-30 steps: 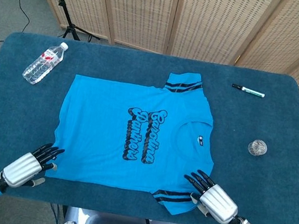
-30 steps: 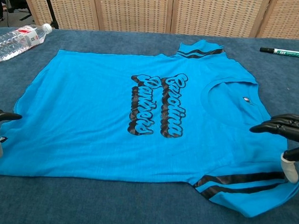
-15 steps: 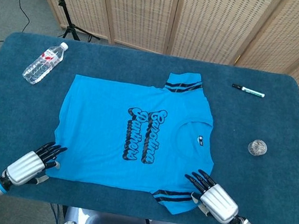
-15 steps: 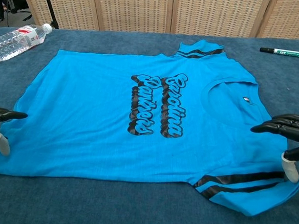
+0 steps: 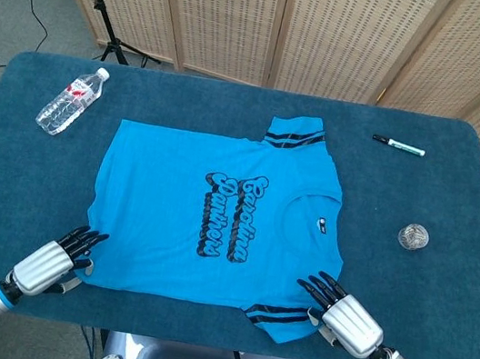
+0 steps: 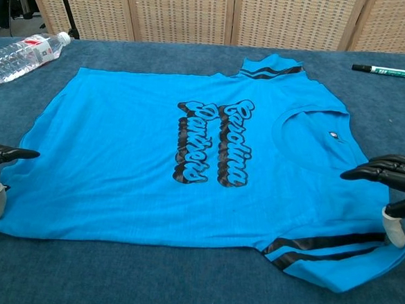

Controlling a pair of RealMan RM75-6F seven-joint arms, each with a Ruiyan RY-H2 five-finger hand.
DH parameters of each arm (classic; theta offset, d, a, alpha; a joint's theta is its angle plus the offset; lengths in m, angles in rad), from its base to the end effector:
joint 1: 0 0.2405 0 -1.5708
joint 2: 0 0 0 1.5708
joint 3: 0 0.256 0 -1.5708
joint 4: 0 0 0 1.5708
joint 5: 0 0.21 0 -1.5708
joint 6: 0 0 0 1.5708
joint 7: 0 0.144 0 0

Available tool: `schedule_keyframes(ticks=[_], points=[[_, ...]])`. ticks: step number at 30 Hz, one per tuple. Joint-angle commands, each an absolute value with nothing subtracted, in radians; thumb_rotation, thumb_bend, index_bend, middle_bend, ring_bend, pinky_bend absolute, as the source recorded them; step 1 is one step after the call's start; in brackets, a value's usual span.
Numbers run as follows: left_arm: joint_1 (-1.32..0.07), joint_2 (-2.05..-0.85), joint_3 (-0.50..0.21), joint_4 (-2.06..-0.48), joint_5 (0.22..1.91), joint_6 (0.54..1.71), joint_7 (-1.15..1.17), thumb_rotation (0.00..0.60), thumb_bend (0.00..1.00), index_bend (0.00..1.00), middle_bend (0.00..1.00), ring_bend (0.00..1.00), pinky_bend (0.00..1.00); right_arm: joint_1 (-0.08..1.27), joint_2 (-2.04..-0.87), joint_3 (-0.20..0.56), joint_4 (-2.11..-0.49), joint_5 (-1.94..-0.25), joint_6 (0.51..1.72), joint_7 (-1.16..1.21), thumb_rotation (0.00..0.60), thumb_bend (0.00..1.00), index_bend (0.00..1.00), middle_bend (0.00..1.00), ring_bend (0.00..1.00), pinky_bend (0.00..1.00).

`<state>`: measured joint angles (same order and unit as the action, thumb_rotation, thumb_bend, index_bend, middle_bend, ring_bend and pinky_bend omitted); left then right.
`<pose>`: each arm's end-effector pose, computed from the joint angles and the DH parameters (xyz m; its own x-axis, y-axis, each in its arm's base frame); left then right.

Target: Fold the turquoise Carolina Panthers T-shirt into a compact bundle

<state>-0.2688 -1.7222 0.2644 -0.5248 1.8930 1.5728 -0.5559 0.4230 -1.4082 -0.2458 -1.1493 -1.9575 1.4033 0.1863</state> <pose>-0.3447 0.1925 0.0048 0.4491 0.2749 0.8502 0.7711 -0.6000 -0.2133 -0.2821 -0.2041 0.0326 0.5727 -0.2258 0.7881 -0.6490 -0.7121 0.2676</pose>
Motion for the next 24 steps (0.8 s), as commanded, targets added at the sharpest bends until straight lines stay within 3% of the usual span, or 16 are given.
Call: schedule_keyframes(ticks=[1,5,10,16,24], points=[[-0.271,-1.724,0.265,-0.525,1.891,1.572,-0.557,0.6,0.39,0.55,0.0,0.0,0.0,0.423,-1.408,-0.245,-1.149,-1.957,1.403,0.186,0.6,0.52,0.64,0.07,0.0,0.0],[-0.274,-1.725,0.266,-0.532,1.886,1.569,-0.56,0.6,0.4,0.58,0.0,0.0,0.0,0.423,-1.408,-0.245,-1.149,-1.955,1.402,0.19,0.6,0.52,0.64,0.07,0.0,0.0],[-0.274,-1.723,0.264,-0.545,1.876,1.564,-0.575,0.6,0.41,0.71,0.0,0.0,0.0,0.424,-1.408,-0.244,-1.147,-1.953,1.401,0.194,0.6,0.52,0.64,0.07,0.0,0.0],[-0.274,-1.707,0.267,-0.573,1.868,1.567,-0.598,0.6,0.42,0.8,0.0,0.0,0.0,0.42,-1.405,-0.252,-1.143,-1.962,1.406,0.188,0.6,0.52,0.64,0.07,0.0,0.0],[-0.283,-1.665,0.279,-0.626,1.875,1.571,-0.599,0.6,0.42,0.82,0.0,0.0,0.0,0.418,-1.395,-0.282,-1.133,-2.01,1.459,0.242,0.6,0.54,0.65,0.09,0.0,0.0]])
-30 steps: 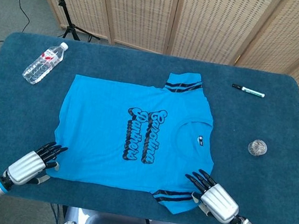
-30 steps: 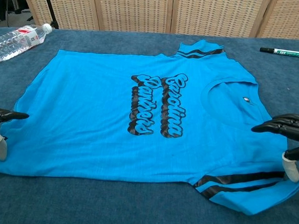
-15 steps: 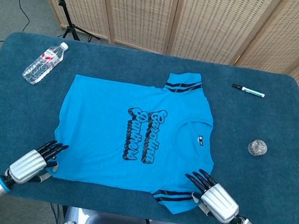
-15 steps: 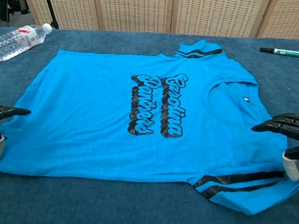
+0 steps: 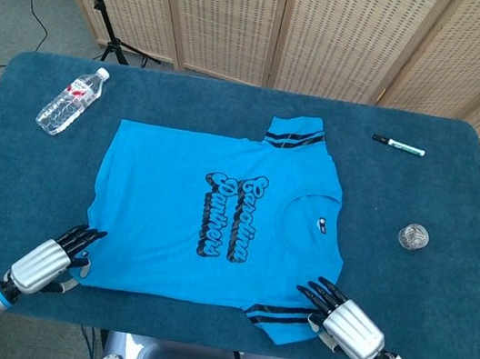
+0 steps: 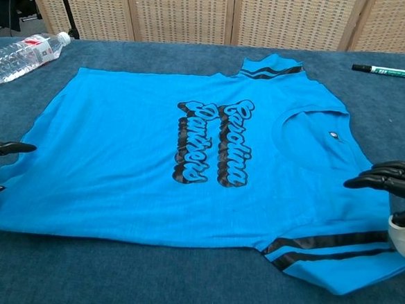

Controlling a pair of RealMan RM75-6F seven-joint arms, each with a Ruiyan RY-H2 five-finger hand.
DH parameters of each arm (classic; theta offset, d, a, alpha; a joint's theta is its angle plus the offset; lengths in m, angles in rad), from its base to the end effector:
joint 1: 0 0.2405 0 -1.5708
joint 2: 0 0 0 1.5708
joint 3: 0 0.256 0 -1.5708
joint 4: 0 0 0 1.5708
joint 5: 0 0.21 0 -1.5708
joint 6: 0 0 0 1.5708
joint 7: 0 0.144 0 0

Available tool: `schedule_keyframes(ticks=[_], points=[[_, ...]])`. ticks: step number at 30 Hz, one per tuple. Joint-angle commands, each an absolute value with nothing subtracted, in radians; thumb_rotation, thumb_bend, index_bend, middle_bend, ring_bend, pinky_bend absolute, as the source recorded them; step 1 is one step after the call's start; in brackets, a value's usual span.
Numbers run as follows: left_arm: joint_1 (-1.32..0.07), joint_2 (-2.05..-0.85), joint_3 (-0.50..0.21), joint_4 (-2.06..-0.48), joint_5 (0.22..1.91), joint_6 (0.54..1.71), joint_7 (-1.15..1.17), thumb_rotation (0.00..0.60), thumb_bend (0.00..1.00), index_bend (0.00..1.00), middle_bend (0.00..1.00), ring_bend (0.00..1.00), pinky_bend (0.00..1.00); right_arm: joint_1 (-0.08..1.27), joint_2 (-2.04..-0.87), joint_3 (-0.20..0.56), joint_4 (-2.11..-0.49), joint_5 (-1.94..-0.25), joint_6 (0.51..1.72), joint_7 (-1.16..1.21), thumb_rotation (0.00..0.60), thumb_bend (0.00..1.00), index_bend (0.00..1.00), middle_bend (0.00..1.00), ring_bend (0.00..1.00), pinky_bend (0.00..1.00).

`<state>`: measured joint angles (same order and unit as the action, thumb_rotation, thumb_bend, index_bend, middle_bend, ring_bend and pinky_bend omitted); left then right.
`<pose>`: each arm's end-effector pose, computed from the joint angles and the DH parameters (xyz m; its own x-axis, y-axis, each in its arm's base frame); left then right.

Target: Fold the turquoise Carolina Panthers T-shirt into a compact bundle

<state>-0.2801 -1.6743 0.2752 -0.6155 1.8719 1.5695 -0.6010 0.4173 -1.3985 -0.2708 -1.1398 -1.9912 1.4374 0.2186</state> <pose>-0.3417 0.1918 0.0122 0.3765 0.3199 0.8694 0.8112 -0.5672 -0.1426 -0.2840 -0.1952 0.0367 0.5614 -0.2443 0.7907 -0.6428 -0.7304 0.2307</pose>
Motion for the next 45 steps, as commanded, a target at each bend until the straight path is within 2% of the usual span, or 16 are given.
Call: schedule_keyframes(ticks=[1,10,21,45], points=[[-0.283,-1.659,0.282,-0.632,1.877,1.572,-0.599,0.6,0.42,0.82,0.0,0.0,0.0,0.418,-1.395,-0.286,-1.129,-2.019,1.469,0.254,0.6,0.54,0.65,0.09,0.0,0.0],[-0.277,-1.606,0.317,-0.681,1.902,1.596,-0.632,0.6,0.42,0.83,0.0,0.0,0.0,0.417,-1.386,-0.335,-1.073,-2.113,1.58,0.338,0.6,0.54,0.65,0.11,0.0,0.0],[-0.249,-1.551,0.372,-0.725,1.966,1.688,-0.648,0.6,0.43,0.83,0.0,0.0,0.0,0.392,-1.372,-0.387,-1.018,-2.208,1.721,0.367,0.6,0.54,0.66,0.11,0.0,0.0],[-0.18,-1.523,0.435,-0.685,2.031,1.795,-0.688,0.6,0.42,0.84,0.0,0.0,0.0,0.36,-1.378,-0.444,-0.966,-2.318,1.817,0.329,0.6,0.54,0.66,0.11,0.0,0.0]])
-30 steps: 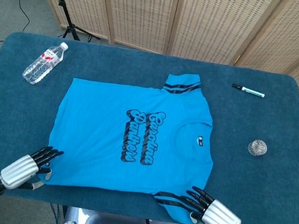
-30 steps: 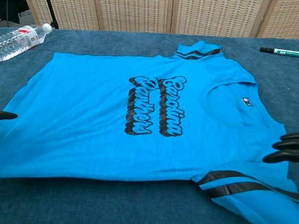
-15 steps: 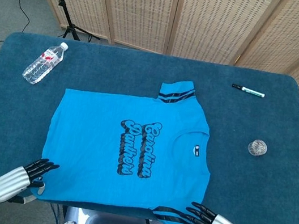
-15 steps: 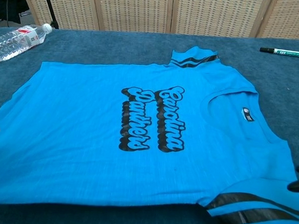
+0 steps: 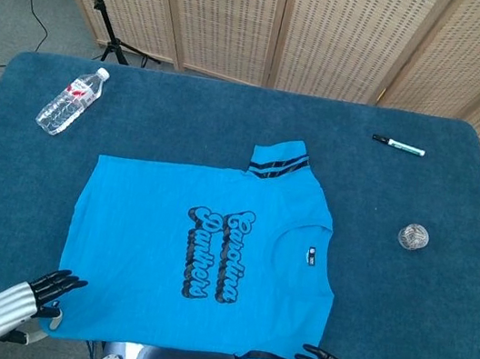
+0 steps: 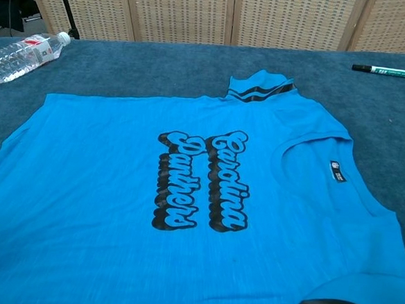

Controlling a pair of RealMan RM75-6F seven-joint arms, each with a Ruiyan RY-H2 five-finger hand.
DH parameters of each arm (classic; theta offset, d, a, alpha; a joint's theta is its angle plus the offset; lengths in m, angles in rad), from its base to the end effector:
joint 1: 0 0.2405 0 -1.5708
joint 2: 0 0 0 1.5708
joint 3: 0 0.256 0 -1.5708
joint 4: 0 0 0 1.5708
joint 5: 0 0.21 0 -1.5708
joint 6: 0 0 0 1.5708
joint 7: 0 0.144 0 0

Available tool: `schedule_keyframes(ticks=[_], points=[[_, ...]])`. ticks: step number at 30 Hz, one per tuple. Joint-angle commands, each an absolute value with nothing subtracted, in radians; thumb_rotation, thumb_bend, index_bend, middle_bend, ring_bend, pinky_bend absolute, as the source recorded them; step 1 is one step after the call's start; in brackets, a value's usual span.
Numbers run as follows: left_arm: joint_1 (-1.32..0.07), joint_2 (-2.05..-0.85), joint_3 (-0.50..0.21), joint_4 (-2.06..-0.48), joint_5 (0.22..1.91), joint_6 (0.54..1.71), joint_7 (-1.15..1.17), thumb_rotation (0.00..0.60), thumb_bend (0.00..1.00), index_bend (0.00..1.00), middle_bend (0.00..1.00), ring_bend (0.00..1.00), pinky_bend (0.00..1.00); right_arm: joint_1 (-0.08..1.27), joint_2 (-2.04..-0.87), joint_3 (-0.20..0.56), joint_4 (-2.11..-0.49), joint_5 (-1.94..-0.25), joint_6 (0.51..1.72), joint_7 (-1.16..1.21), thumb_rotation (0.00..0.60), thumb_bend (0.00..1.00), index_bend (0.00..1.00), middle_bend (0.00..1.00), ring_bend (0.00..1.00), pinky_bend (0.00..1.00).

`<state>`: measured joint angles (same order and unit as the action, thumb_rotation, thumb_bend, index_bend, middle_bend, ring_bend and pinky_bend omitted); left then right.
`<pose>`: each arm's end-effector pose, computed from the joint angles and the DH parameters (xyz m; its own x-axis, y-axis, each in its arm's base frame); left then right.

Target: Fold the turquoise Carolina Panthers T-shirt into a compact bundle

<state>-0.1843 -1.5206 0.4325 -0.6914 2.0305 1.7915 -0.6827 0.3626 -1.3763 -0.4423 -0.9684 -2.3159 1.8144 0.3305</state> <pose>-0.3486 0.1123 0.0588 0.3088 0.4766 0.8231 0.7827 -0.6190 0.0649 -0.2918 -0.1193 0.0753 0.5012 -0.3087 0.8084 -0.4462 -0.8926 -0.0642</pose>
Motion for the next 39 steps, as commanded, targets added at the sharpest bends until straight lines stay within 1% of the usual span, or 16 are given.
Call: schedule_keyframes(ticks=[1,17,25,29,33,37,39], points=[[-0.175,-1.524,0.436,-0.68,2.032,1.797,-0.693,0.6,0.42,0.84,0.0,0.0,0.0,0.358,-1.38,-0.447,-0.963,-2.321,1.819,0.328,0.6,0.54,0.66,0.11,0.0,0.0],[-0.147,-1.534,0.44,-0.628,2.031,1.822,-0.735,0.6,0.42,0.84,0.0,0.0,0.0,0.347,-1.386,-0.457,-0.959,-2.339,1.828,0.304,0.6,0.54,0.66,0.11,0.0,0.0],[-0.171,-1.517,0.418,-0.69,2.011,1.808,-0.771,0.6,0.42,0.85,0.0,0.0,0.0,0.359,-1.375,-0.433,-0.973,-2.296,1.831,0.344,0.6,0.54,0.66,0.11,0.0,0.0],[-0.202,-1.488,0.386,-0.78,1.986,1.791,-0.757,0.6,0.42,0.85,0.0,0.0,0.0,0.372,-1.357,-0.406,-0.997,-2.252,1.839,0.388,0.6,0.54,0.66,0.11,0.0,0.0],[-0.236,-1.435,0.347,-0.937,1.937,1.701,-0.656,0.6,0.43,0.85,0.0,0.0,0.0,0.389,-1.336,-0.376,-1.036,-2.2,1.833,0.445,0.6,0.54,0.66,0.11,0.0,0.0],[-0.264,-1.395,0.309,-1.073,1.896,1.638,-0.578,0.6,0.43,0.85,0.0,0.0,0.0,0.413,-1.308,-0.343,-1.082,-2.138,1.807,0.505,0.6,0.54,0.66,0.11,0.0,0.0],[-0.284,-1.372,0.274,-1.142,1.867,1.607,-0.522,0.6,0.43,0.85,0.0,0.0,0.0,0.428,-1.291,-0.311,-1.105,-2.085,1.783,0.533,0.6,0.54,0.66,0.11,0.0,0.0]])
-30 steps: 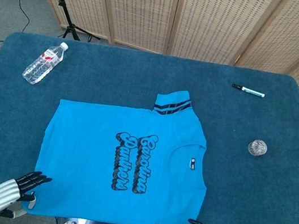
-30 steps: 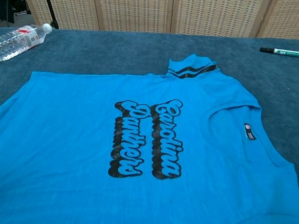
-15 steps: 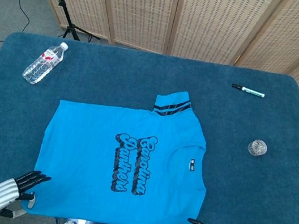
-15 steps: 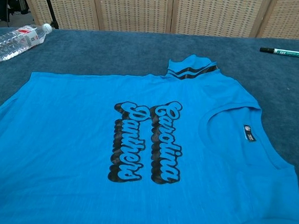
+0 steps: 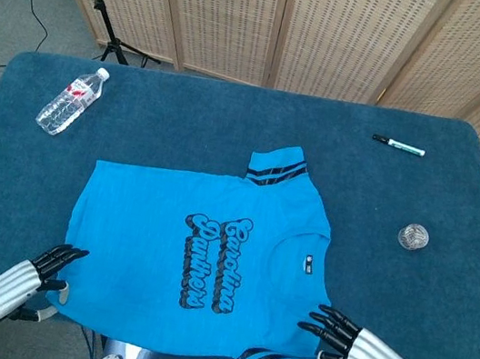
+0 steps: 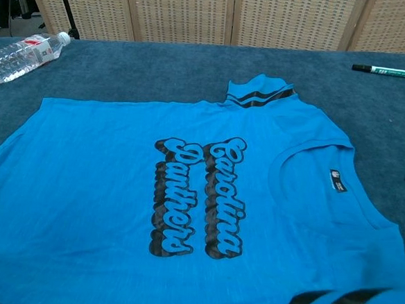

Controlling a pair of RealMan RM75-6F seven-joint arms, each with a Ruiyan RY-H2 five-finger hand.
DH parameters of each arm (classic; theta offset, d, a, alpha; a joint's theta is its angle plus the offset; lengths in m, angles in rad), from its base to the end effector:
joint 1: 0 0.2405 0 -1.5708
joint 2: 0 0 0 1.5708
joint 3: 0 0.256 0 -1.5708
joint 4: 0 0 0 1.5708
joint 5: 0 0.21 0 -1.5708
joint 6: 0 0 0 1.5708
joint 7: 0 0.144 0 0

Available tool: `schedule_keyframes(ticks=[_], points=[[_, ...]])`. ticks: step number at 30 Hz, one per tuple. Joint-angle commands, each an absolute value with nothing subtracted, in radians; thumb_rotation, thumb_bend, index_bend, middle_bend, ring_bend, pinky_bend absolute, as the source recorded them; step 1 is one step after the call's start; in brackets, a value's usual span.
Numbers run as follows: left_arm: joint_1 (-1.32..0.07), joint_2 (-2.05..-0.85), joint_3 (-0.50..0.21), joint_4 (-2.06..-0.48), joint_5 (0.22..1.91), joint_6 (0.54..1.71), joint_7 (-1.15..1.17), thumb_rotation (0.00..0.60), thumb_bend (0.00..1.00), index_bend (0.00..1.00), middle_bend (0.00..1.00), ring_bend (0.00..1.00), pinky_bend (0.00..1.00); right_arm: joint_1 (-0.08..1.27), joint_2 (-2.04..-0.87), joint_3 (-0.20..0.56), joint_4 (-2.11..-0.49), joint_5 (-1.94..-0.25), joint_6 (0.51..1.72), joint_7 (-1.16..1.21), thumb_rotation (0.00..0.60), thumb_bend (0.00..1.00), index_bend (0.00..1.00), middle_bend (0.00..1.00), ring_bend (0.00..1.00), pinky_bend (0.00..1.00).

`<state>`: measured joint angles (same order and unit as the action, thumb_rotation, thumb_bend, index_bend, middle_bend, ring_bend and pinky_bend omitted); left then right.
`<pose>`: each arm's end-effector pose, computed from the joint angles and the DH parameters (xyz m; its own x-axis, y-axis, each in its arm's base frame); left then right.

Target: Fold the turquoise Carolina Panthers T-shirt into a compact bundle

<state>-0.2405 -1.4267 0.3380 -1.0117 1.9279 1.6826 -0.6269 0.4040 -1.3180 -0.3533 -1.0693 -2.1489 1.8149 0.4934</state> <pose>-0.3204 0.1436 0.0637 0.1668 0.4143 0.8947 0.8572 -0.5093 0.0760 -0.2764 -0.1660 0.0967 0.3390 -0.3120 0.8875 -0.5843 -0.8092 -0.0613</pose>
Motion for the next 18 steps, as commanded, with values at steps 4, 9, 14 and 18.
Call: schedule_keyframes(ticks=[4,9,14,18], points=[[-0.313,-1.322,0.23,-1.278,1.813,1.528,-0.415,0.6,0.43,0.85,0.0,0.0,0.0,0.452,-1.276,-0.276,-1.137,-2.027,1.724,0.566,0.6,0.54,0.66,0.11,0.0,0.0],[-0.342,-1.286,0.185,-1.372,1.755,1.451,-0.331,0.6,0.43,0.85,0.0,0.0,0.0,0.474,-1.272,-0.24,-1.164,-1.976,1.666,0.589,0.6,0.54,0.66,0.11,0.0,0.0],[-0.372,-1.276,0.122,-1.418,1.689,1.393,-0.288,0.6,0.43,0.85,0.0,0.0,0.0,0.511,-1.265,-0.19,-1.2,-1.914,1.588,0.604,0.6,0.54,0.66,0.11,0.0,0.0],[-0.399,-1.275,0.073,-1.448,1.627,1.334,-0.255,0.6,0.43,0.85,0.0,0.0,0.0,0.547,-1.252,-0.15,-1.233,-1.864,1.515,0.608,0.6,0.54,0.66,0.11,0.0,0.0]])
